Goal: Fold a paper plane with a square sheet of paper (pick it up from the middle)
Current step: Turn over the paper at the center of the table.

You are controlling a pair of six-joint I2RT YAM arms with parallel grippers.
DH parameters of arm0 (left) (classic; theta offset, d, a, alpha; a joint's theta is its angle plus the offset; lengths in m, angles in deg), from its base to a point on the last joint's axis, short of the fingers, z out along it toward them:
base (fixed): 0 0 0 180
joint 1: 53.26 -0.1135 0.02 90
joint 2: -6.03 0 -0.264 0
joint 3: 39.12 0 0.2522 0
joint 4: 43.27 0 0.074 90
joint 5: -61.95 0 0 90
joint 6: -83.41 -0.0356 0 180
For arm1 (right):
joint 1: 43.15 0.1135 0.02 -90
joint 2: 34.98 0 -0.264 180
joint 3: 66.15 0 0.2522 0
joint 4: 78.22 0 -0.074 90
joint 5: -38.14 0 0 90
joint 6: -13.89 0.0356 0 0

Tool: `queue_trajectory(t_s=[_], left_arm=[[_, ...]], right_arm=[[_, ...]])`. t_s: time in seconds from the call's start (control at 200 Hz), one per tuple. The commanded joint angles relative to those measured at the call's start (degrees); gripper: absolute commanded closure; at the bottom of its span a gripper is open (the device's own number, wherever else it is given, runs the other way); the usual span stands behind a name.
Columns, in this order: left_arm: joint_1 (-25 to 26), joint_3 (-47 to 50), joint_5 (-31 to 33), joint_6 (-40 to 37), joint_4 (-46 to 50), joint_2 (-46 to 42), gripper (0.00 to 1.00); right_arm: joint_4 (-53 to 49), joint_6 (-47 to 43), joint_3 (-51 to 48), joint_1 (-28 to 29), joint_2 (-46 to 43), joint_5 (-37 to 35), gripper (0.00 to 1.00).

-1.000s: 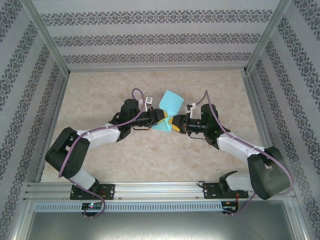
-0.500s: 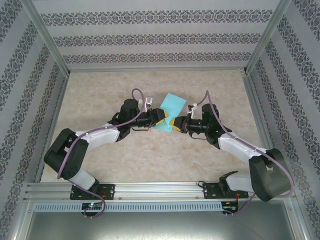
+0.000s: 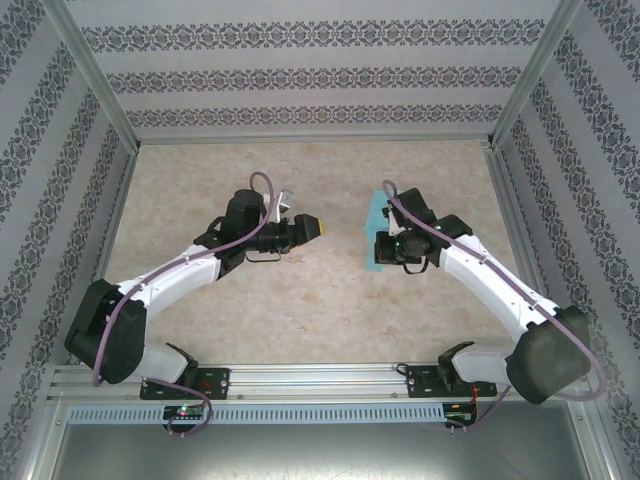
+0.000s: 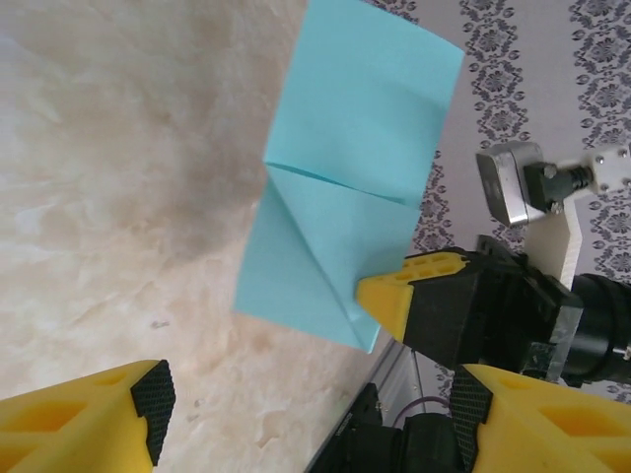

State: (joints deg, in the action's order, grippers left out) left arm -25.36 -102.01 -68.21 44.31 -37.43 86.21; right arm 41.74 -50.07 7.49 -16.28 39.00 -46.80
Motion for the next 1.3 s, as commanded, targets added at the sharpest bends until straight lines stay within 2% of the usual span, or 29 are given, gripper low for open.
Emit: queue_trajectory(t_s=[0.0, 0.24, 0.38, 0.605, 0.734, 0.774, 0.929, 1.094, 1.294], left_arm=[[-1.87, 2.4, -0.54, -3.26, 4.99, -3.93, 0.22], [-5.32, 8.39, -0.19, -2.91, 7.84, -10.16, 0.22], [-6.36, 10.18, 0.83, -4.29, 12.4, -14.48, 0.21], [-6.48, 13.12, -0.33, -3.72, 13.59, -17.33, 0.21], [-6.53, 13.8, -1.48, -3.26, 13.71, -18.78, 0.21], [-6.54, 13.92, -1.56, -3.15, 14.17, -19.44, 0.21], [-6.47, 14.33, -1.33, -3.5, 16.55, -22.17, 0.21], [-6.49, 14.09, -0.96, -3.83, 17.55, -22.73, 0.21], [-6.43, 13.72, -1.18, -3.55, 15.24, -19.83, 0.22]], right_arm=[[-15.24, -5.1, 3.43, 3.2, 3.3, -19.41, 1.0], [-21.44, -0.61, 10.4, 12.24, 14.78, -29.85, 0.99], [-22.1, 0.96, 14.1, 16.1, 23.31, -29.5, 0.96], [-19.89, 1.7, 20.92, 21.99, 34.43, -23.08, 0.89], [-13.23, 1.48, 21.65, 23.43, 36.49, -15.03, 0.81], [-10.49, 1.35, 21.15, 23.48, 36.2, -11.42, 0.76], [-3.76, 1.49, 19.35, 23.33, 35.56, -5.46, 0.69], [6.88, 2.37, 13.7, 21.16, 30.99, 6.69, 0.58], [11.87, 2.86, 6.75, 16.34, 22.36, 10.89, 0.57]])
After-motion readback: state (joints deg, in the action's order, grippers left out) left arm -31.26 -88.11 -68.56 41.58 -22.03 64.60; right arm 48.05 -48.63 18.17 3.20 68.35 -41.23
